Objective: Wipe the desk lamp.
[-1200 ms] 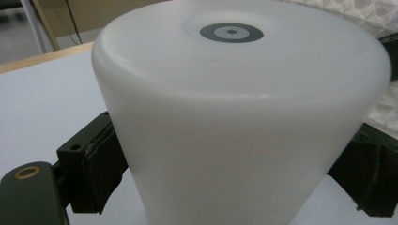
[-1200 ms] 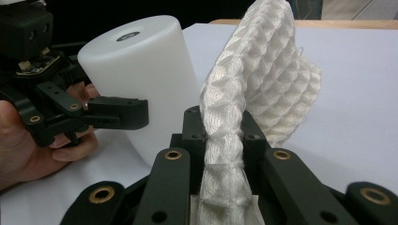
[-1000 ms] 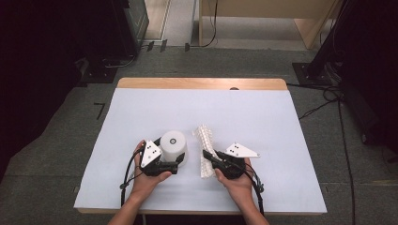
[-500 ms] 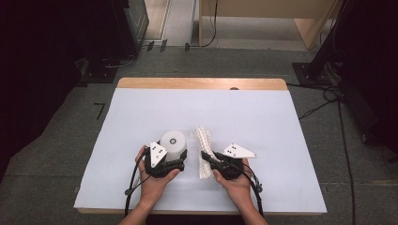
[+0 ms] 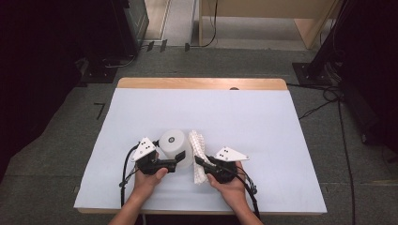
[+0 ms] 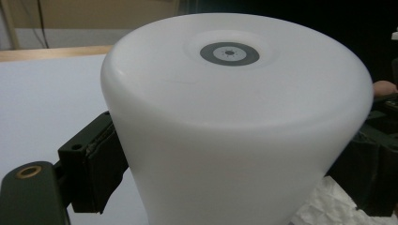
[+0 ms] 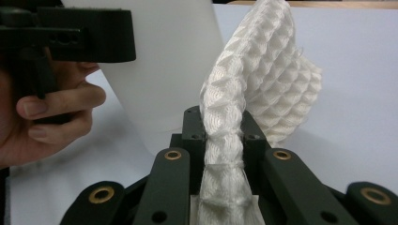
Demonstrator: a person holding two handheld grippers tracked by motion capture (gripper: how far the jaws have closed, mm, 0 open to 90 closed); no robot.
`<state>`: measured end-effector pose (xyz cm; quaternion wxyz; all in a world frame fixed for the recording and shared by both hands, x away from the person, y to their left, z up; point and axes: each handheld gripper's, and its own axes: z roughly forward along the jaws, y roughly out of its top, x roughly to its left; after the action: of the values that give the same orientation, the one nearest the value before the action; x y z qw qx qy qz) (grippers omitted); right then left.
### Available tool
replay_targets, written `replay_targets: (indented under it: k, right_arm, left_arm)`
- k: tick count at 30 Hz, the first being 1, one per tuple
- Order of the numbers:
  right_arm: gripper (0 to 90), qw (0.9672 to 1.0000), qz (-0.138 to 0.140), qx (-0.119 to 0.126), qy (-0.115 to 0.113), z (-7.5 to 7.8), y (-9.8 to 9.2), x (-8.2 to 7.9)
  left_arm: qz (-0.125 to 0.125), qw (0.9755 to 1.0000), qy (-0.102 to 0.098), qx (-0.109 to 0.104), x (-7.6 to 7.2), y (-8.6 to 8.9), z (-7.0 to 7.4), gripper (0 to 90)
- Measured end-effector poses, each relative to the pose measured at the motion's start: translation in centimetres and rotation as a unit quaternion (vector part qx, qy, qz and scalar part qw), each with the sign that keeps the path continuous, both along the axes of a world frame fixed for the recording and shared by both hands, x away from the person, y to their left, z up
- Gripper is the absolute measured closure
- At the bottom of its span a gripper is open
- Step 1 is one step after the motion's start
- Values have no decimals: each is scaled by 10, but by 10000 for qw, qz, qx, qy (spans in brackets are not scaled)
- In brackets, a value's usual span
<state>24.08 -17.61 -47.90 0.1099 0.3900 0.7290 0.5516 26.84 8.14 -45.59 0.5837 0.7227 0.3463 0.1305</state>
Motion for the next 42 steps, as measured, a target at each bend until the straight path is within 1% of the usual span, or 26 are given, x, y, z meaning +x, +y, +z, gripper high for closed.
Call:
replay_targets:
  k: [5,7,8,10,11,12,13,14,16,17,19,20,21,24,25,26,28,30,32,33,34,37,38,39,40,42]
  right_arm:
    - [782,9999,85,-48,-52,3,6,-5]
    - [782,9999,73,-15,-135,8,7,-7]
    - [782,9998,70,-4,-176,10,6,-7]
    - [782,9998,66,0,-205,13,6,-8]
    - [782,9997,62,17,-231,15,5,-8]
    - [782,9994,47,96,-338,21,2,-9]
    - [782,9992,39,108,-387,24,1,-9]
    - [782,9988,29,117,-470,29,-1,-11]
    - [782,9986,26,129,-516,31,-1,-12]
    - [783,9977,40,155,-654,37,-2,-15]
    - [782,9975,50,144,-685,38,-1,-16]
    - [782,9975,50,144,-685,38,-1,-16]
    - [782,9982,92,111,-580,32,1,-14]
    - [782,9992,115,-5,-383,20,6,-11]
    - [782,9992,115,-5,-383,20,6,-11]
    - [782,9996,162,-97,-196,13,9,-9]
    - [782,9995,215,-156,-146,8,13,-8]
    - [782,9995,246,-169,-92,7,16,-9]
    - [782,9995,245,-168,-110,8,16,-9]
    - [782,9996,215,-81,-151,12,15,-10]
    - [782,9996,215,-81,-151,12,15,-10]
    - [782,9993,153,28,-337,23,9,-12]
    - [782,9993,153,28,-337,23,9,-12]
    - [782,9989,109,101,-449,30,5,-12]
    - [782,9986,91,140,-493,33,3,-13]
    - [782,9983,68,174,-552,36,0,-13]
  left_arm:
    - [-86,9999,74,-41,0,-1,-1,89]
    - [-136,9999,83,-6,1,-2,-2,89]
    - [-215,9997,105,62,0,-4,-3,89]
    - [-274,9995,125,90,0,-5,-4,89]
    - [-332,9992,133,157,0,-7,-5,89]
    - [-381,9989,112,262,-1,-11,-6,89]
    - [-381,9989,112,262,-1,-11,-6,89]
    - [-425,9982,76,404,-2,-15,-8,89]
    - [-436,9980,62,446,-3,-17,-8,89]
    - [-449,9980,62,431,-3,-17,-8,89]
    - [-407,9983,42,421,-3,-15,-6,89]
    - [-407,9983,42,421,-3,-15,-6,89]
    - [-345,9988,48,352,-2,-12,-4,89]
    - [-270,9995,75,170,1,-4,-1,89]
    - [-270,9995,75,170,1,-4,-1,89]
    - [-193,9998,66,54,2,1,2,89]
    - [-130,9999,63,-45,3,5,4,89]
    - [-140,9999,62,-53,3,6,4,89]
    - [-150,9999,64,-37,3,6,3,89]
    - [-165,9998,57,-4,3,4,2,90]
    - [-187,9998,50,54,3,3,2,90]
    - [-278,9992,8,299,0,-6,-2,89]
    - [-278,9992,8,299,0,-6,-2,89]
    - [-333,9985,-15,424,-2,-11,-4,90]
    - [-362,9982,-48,466,-2,-13,-4,90]
    - [-379,9982,-65,458,-3,-14,-4,90]
